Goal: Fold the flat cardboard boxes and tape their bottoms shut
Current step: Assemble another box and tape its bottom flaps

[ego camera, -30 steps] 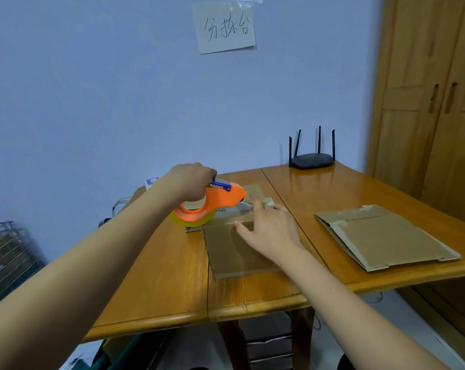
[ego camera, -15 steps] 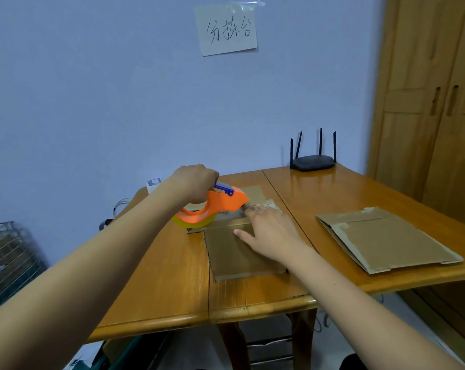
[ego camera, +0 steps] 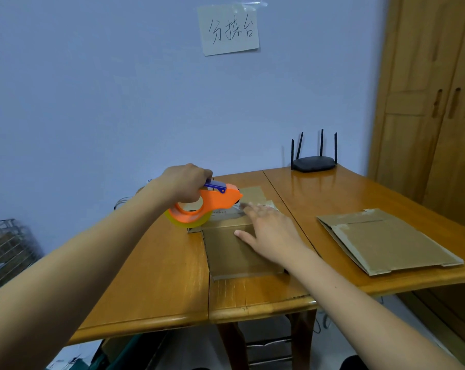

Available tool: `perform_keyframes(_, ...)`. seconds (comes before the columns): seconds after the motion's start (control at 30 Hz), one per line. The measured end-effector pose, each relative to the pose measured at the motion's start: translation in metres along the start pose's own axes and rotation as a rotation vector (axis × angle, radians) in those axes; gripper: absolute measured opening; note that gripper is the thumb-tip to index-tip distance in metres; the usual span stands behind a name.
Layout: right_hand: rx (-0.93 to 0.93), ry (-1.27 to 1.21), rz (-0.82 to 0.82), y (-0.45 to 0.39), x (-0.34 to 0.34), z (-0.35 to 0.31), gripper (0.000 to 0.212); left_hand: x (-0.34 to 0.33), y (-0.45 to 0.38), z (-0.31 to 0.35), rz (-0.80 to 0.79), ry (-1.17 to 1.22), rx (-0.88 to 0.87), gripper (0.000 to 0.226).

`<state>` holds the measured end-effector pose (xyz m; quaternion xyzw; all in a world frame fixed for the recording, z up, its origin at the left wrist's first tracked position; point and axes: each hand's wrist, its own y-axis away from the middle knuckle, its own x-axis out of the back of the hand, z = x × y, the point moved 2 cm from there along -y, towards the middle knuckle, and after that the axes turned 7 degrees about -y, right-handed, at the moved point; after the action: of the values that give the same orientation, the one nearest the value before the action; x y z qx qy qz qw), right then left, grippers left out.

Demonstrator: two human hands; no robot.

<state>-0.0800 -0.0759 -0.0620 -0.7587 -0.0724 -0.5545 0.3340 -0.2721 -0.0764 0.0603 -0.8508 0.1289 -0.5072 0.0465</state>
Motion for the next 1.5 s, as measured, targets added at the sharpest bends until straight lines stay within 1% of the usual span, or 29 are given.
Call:
perform_keyframes(0.23, 0.001, -0.016, -0.003, 0.0, 0.003, -0.001, 0.072, -0.006, -0.001, -0.006, -0.001, 0.024, -0.007, 0.034)
perform_keyframes(0.4, -0.021, 0.013, -0.056, 0.004, 0.0, -0.002, 0.068, -0.018, 0.012, -0.048, -0.018, -0.005, 0.082, 0.035)
perform_keyframes(0.53, -0.017, 0.017, -0.073, 0.005, -0.001, -0.005, 0.068, -0.045, 0.023, -0.048, -0.028, 0.07, 0.114, 0.037)
perform_keyframes(0.6, -0.021, 0.012, -0.081, 0.006, 0.0, -0.003, 0.067, -0.06, 0.025, -0.046, 0.013, 0.122, 0.116, 0.039)
perform_keyframes(0.67, -0.022, 0.015, -0.089, 0.006, 0.0, -0.002, 0.068, -0.068, 0.027, -0.048, 0.051, 0.124, 0.114, 0.038)
perform_keyframes(0.87, 0.012, 0.089, -0.111, 0.0, 0.001, -0.008, 0.072, -0.08, 0.035, -0.045, 0.06, 0.121, 0.152, 0.036)
perform_keyframes(1.0, 0.039, 0.105, -0.122, -0.003, 0.002, -0.01, 0.071, -0.088, 0.041, -0.044, 0.153, 0.122, 0.179, 0.031)
perform_keyframes(1.13, 0.046, 0.124, -0.126, -0.002, 0.002, -0.005, 0.071, -0.095, 0.046, -0.044, 0.206, 0.139, 0.209, 0.035)
perform_keyframes(1.33, 0.016, 0.126, -0.161, -0.005, 0.002, -0.005, 0.075, -0.072, 0.044, -0.044, 0.262, 0.089, 0.226, 0.037)
perform_keyframes(1.5, 0.009, 0.102, -0.141, -0.005, 0.002, -0.006, 0.08, -0.045, 0.037, -0.048, 0.366, -0.013, 0.197, 0.035)
